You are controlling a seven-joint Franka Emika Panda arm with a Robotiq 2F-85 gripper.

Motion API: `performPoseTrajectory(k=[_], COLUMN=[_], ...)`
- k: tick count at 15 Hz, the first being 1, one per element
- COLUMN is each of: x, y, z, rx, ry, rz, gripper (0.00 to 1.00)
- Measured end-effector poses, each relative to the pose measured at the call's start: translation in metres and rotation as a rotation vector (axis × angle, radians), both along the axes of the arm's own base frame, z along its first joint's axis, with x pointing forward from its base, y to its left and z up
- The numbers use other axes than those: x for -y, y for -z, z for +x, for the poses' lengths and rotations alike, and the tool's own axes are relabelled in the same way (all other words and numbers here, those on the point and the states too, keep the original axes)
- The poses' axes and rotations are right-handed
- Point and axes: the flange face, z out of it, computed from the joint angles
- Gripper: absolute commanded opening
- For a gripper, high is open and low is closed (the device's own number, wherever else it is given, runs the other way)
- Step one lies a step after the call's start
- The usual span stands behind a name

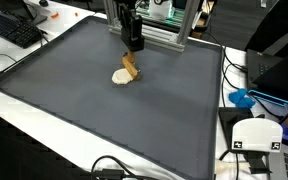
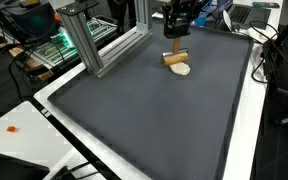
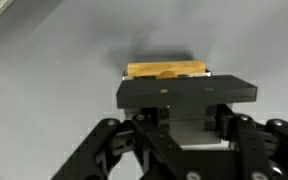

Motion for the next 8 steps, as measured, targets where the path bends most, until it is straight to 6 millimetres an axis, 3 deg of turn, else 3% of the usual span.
performPoseTrajectory(k=[8], x=[-0.0033], y=[0.0006], z=[-0.0003], rx=[-0.001], ry=[-0.05], rz=[-0.007], gripper=[0.35])
